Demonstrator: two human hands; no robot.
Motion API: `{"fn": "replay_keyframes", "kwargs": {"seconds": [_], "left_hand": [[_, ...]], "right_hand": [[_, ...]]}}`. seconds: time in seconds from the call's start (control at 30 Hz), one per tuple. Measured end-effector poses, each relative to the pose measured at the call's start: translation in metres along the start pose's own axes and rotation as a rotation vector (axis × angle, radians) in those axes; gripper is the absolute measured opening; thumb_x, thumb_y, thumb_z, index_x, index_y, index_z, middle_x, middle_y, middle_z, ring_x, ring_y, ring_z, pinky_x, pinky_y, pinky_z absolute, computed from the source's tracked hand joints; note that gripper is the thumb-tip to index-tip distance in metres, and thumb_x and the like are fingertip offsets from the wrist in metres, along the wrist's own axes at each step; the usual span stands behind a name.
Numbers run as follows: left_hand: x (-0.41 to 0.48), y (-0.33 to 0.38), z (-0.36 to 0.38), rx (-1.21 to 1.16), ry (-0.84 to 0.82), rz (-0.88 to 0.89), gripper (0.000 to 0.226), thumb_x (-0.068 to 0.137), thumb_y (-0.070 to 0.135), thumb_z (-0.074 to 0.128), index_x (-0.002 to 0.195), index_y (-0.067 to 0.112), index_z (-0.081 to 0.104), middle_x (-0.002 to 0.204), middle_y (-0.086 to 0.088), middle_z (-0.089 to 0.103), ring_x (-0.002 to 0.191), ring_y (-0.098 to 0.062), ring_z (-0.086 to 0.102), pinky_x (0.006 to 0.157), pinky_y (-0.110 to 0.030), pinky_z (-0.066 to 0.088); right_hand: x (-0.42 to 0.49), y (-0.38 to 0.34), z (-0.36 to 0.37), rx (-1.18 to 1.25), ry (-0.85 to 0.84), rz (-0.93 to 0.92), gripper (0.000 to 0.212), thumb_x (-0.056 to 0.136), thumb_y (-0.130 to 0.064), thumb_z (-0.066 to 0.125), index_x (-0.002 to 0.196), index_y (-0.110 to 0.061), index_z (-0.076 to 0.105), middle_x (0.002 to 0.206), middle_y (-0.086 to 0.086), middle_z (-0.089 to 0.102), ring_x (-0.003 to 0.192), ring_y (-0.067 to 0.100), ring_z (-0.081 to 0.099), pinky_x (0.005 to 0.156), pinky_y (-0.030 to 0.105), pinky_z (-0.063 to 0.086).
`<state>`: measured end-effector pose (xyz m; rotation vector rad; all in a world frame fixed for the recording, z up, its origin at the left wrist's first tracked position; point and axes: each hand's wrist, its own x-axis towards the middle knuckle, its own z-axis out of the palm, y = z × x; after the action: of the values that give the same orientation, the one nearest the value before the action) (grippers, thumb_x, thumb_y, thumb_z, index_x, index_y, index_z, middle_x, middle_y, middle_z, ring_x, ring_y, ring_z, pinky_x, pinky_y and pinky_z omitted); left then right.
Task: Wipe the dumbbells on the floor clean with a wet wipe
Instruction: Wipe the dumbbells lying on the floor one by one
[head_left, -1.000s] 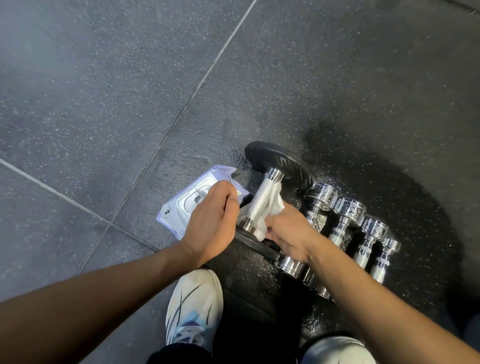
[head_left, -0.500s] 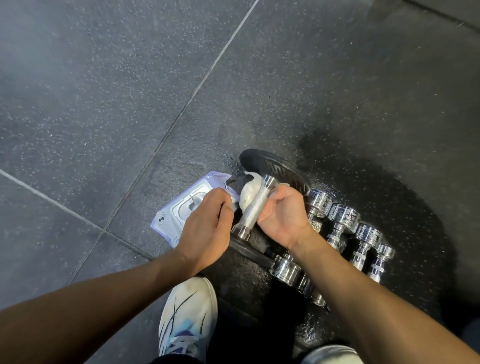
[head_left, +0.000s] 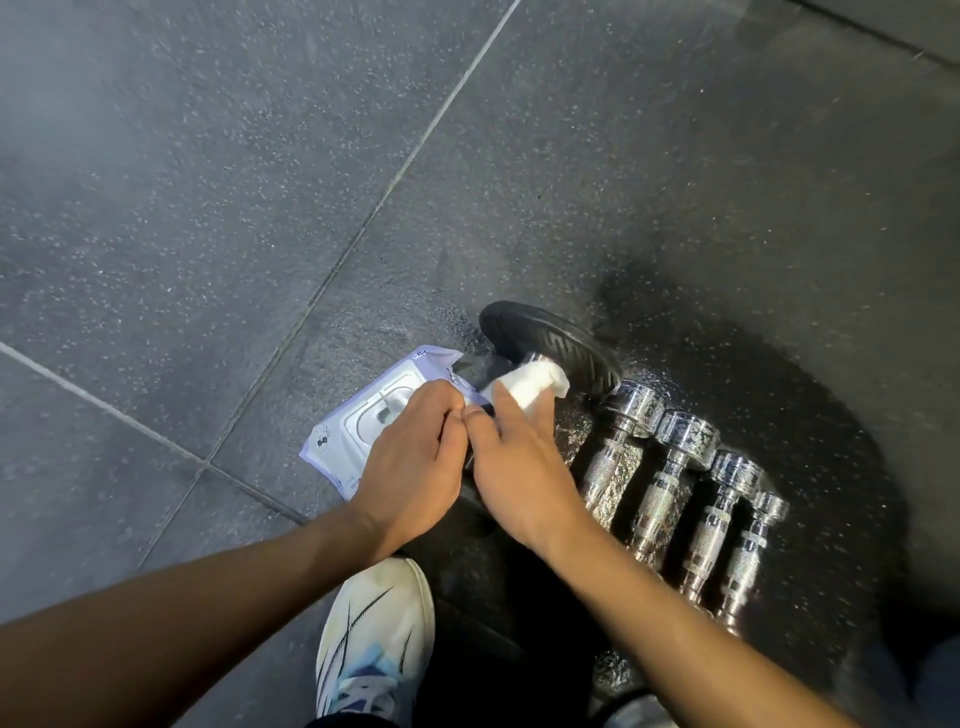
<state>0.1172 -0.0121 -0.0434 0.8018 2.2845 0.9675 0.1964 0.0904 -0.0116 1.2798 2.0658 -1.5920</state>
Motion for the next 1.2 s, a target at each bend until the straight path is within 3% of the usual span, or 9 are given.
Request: {"fn": "replay_keyframes", "kwargs": {"seconds": [0.1, 0.17, 0.4, 0.6, 0.73, 0.8, 0.93, 1.1, 1.2], "left_hand": [[0.001, -0.001, -0.001, -0.019, 0.005, 0.014, 0.022, 0.099, 0.038, 0.034, 0.088, 0.024, 0.046, 0.084, 0.005, 0.054, 0.079, -0.018, 0.053, 0.073, -0.045, 0.046], [0.001, -0.001, -0.001, -0.017, 0.007, 0.018, 0.018, 0.099, 0.035, 0.034, 0.086, 0.027, 0.044, 0.082, 0.007, 0.052, 0.078, -0.016, 0.051, 0.071, -0.042, 0.044], [0.001, -0.003, 0.001, -0.014, 0.005, 0.019, 0.019, 0.1, 0.036, 0.033, 0.087, 0.027, 0.045, 0.081, 0.008, 0.051, 0.075, -0.011, 0.049, 0.07, -0.038, 0.042], [0.0, -0.002, 0.001, -0.018, 0.003, 0.029, 0.017, 0.101, 0.033, 0.034, 0.086, 0.031, 0.042, 0.079, 0.01, 0.048, 0.075, -0.007, 0.048, 0.068, -0.034, 0.034], [0.001, -0.002, 0.0, -0.022, -0.008, 0.018, 0.016, 0.1, 0.032, 0.034, 0.085, 0.031, 0.041, 0.078, 0.01, 0.047, 0.074, -0.007, 0.047, 0.069, -0.033, 0.034], [0.0, -0.002, -0.001, -0.022, -0.011, 0.015, 0.017, 0.1, 0.031, 0.034, 0.085, 0.031, 0.042, 0.078, 0.01, 0.047, 0.074, -0.007, 0.048, 0.068, -0.032, 0.034], [0.001, -0.002, 0.0, -0.027, -0.01, 0.025, 0.017, 0.1, 0.031, 0.034, 0.085, 0.03, 0.043, 0.077, 0.011, 0.047, 0.073, -0.008, 0.048, 0.067, -0.031, 0.033], [0.0, -0.002, -0.001, -0.028, -0.009, 0.035, 0.016, 0.1, 0.03, 0.035, 0.086, 0.029, 0.043, 0.076, 0.01, 0.046, 0.073, -0.007, 0.047, 0.067, -0.031, 0.033], [0.0, -0.003, -0.001, -0.03, -0.011, 0.04, 0.017, 0.101, 0.029, 0.035, 0.086, 0.028, 0.043, 0.076, 0.011, 0.045, 0.073, -0.008, 0.046, 0.067, -0.032, 0.033]], "right_hand": [[-0.013, -0.011, -0.008, -0.265, -0.125, -0.012, 0.043, 0.111, -0.034, 0.024, 0.147, -0.022, 0.043, 0.161, 0.009, 0.023, 0.153, 0.036, 0.016, 0.121, 0.046, 0.024], [-0.02, -0.007, -0.011, -0.304, -0.065, -0.02, 0.036, 0.11, -0.028, 0.029, 0.136, -0.016, 0.051, 0.151, 0.011, 0.034, 0.146, 0.038, 0.03, 0.115, 0.042, 0.032], [-0.014, 0.02, -0.009, -0.704, 0.006, -0.25, 0.056, 0.105, -0.043, 0.019, 0.16, -0.03, 0.027, 0.171, -0.013, 0.006, 0.157, 0.025, 0.0, 0.127, 0.041, 0.012], [0.018, 0.031, -0.019, -0.646, 0.204, -0.406, 0.064, 0.1, -0.037, 0.021, 0.146, -0.001, 0.049, 0.158, 0.014, 0.042, 0.147, 0.027, 0.036, 0.122, 0.047, 0.028], [0.007, 0.041, -0.022, -0.633, 0.314, -0.383, 0.05, 0.103, -0.025, 0.038, 0.147, -0.005, 0.05, 0.154, 0.014, 0.049, 0.123, 0.031, 0.054, 0.107, 0.043, 0.046], [-0.004, 0.049, -0.021, -0.531, 0.248, -0.313, 0.041, 0.106, -0.024, 0.038, 0.14, -0.005, 0.05, 0.143, 0.016, 0.055, 0.108, 0.023, 0.054, 0.098, 0.04, 0.049], [-0.007, 0.056, -0.019, -0.096, 0.122, -0.123, 0.022, 0.106, -0.024, 0.044, 0.087, -0.015, 0.052, 0.07, -0.001, 0.059, 0.059, 0.007, 0.048, 0.057, 0.026, 0.042], [0.017, 0.045, -0.023, 0.871, 0.063, 0.129, 0.022, 0.09, 0.003, 0.048, 0.076, -0.011, 0.057, 0.073, 0.004, 0.055, 0.074, 0.02, 0.05, 0.079, 0.031, 0.047], [0.036, 0.041, -0.031, 1.185, -0.03, 0.188, 0.034, 0.072, 0.0, 0.048, 0.104, 0.006, 0.06, 0.113, 0.027, 0.069, 0.104, 0.038, 0.063, 0.108, 0.046, 0.043]]}}
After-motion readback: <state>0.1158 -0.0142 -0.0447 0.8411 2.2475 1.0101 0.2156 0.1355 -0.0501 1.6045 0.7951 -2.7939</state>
